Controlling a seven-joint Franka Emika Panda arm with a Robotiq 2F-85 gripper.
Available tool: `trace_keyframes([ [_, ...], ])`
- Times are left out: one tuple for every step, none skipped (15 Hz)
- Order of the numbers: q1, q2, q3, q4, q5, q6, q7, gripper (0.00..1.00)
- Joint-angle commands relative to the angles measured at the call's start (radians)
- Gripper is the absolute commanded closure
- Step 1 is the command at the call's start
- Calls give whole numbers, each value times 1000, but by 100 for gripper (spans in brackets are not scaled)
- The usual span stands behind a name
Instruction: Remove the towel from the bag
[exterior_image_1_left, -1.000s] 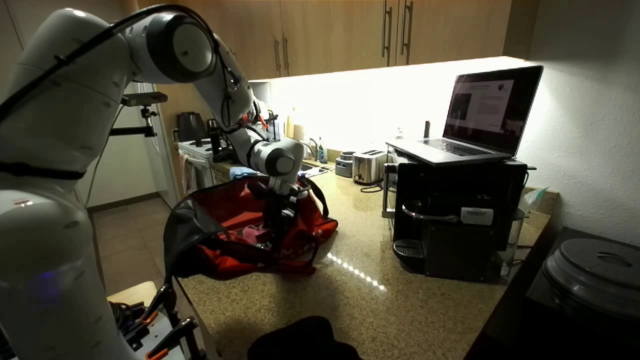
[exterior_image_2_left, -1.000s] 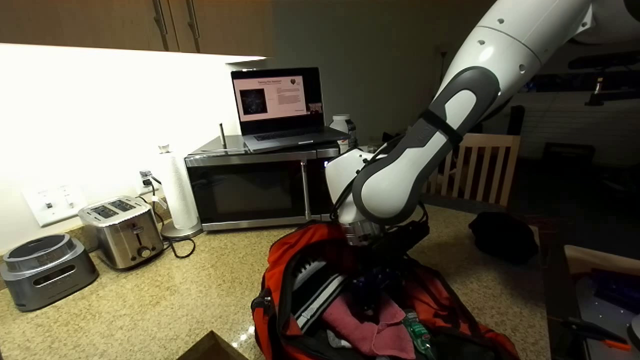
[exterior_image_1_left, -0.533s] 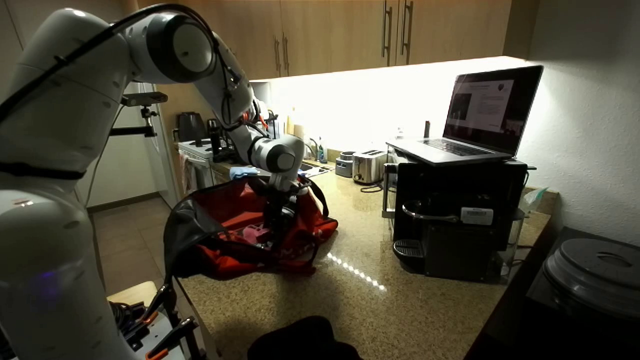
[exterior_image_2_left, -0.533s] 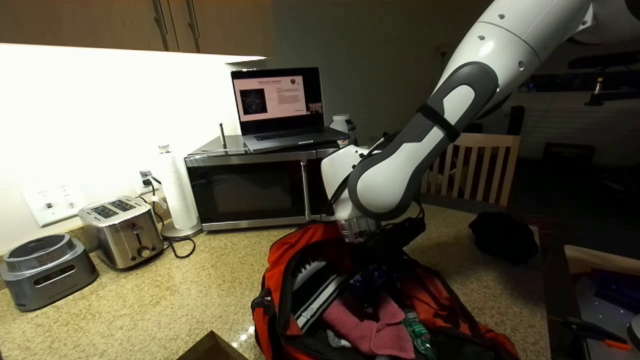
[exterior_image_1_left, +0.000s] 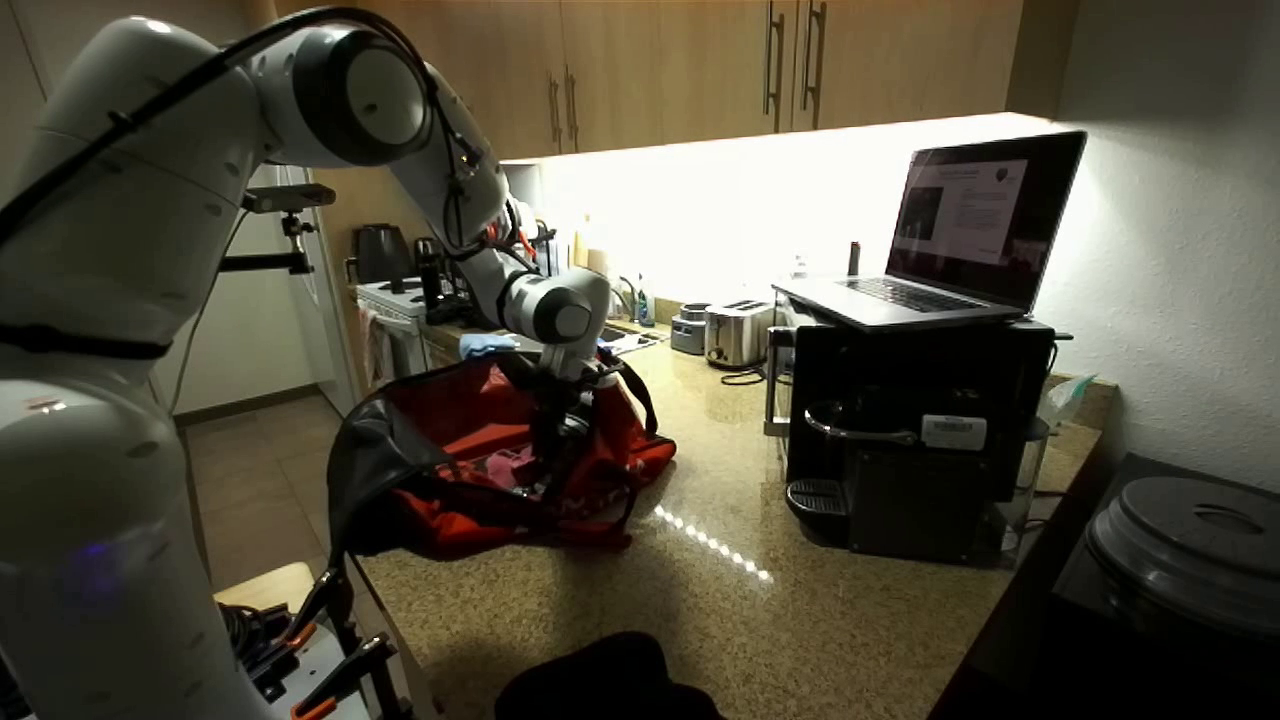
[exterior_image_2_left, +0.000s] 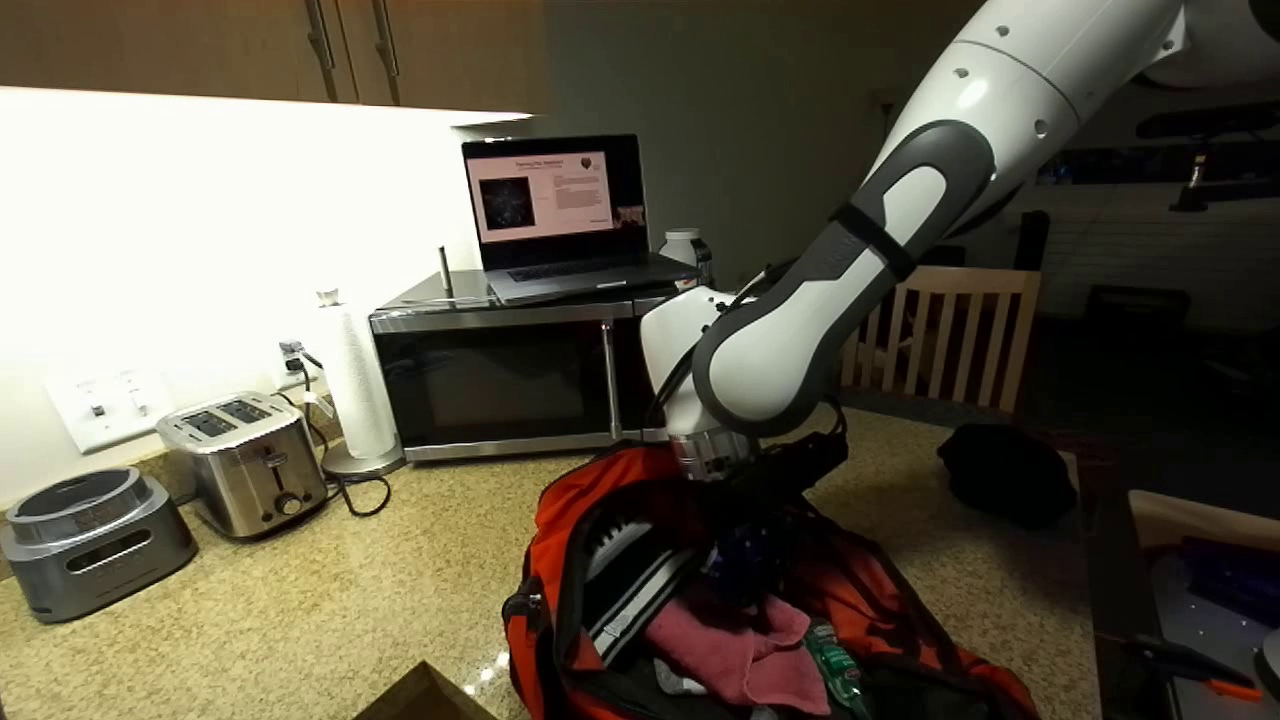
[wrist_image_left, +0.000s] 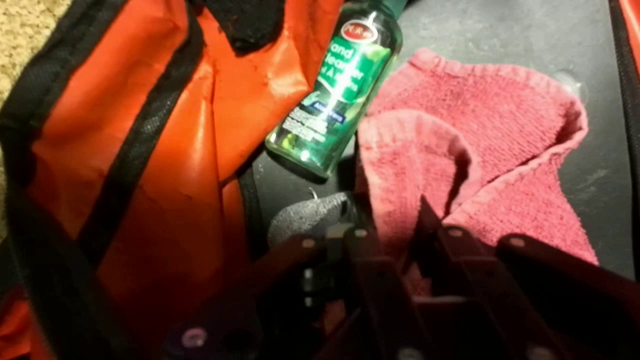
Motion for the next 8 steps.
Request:
trace_keyframes([
  [-12, -15, 6, -8, 31, -6, -17, 96],
  [-11, -18, 5, -8, 28, -7, -17, 99],
  [-10, -25, 3, -9, 23, -11, -15, 98],
  [-7, -32, 2, -10, 18, -13, -15, 97],
  [-3, -46, -1, -10, 6, -21, -13, 95],
  [0, -59, -1, -10, -2, -28, -14, 95],
  [0, -75, 1, -11, -5, -34, -22, 95],
  [2, -92, 3, -12, -11, -41, -26, 95],
])
